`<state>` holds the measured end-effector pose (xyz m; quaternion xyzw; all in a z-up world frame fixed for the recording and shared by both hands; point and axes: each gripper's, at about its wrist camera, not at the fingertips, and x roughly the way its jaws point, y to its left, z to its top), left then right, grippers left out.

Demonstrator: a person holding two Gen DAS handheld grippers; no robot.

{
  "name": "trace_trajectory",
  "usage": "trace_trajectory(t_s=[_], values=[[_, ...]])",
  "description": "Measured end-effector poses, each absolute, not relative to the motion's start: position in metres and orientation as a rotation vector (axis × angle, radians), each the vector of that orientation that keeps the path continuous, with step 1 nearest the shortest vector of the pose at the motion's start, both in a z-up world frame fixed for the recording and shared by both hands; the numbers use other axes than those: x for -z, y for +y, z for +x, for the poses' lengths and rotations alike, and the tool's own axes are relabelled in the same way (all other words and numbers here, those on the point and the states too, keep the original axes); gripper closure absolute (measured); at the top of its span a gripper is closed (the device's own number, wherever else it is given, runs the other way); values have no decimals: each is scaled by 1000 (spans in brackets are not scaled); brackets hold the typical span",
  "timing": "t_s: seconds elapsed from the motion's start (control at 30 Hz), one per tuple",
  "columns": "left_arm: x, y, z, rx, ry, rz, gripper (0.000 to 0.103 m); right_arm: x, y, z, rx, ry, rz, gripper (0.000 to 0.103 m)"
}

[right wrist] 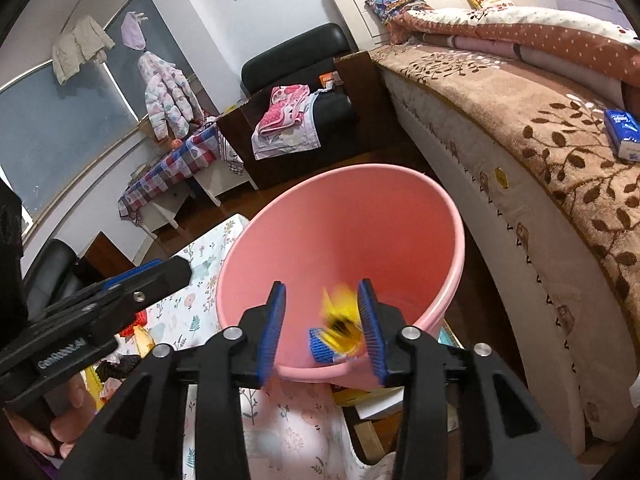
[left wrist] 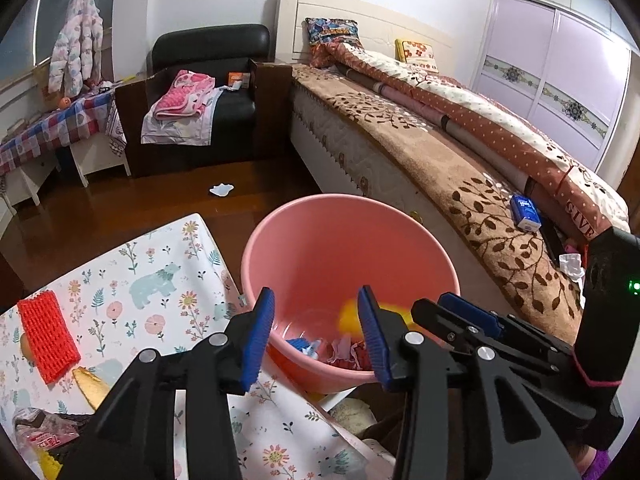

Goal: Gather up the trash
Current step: 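Carry both items over the pink bucket and open both tools to drop them, then move both open tools back over the table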

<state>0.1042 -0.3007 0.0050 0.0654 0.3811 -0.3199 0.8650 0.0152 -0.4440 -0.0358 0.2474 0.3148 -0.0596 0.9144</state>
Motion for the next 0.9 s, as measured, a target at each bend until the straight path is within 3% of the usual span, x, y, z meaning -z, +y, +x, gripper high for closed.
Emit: trace_trajectory(t_s=[0.4,0.9], values=[[-56,-248,92,643,698,87,59,15,-399,4,33,617,415,64],[-97,-95,76,408,614,65,51,8,-312,0,-206,661,348,64]])
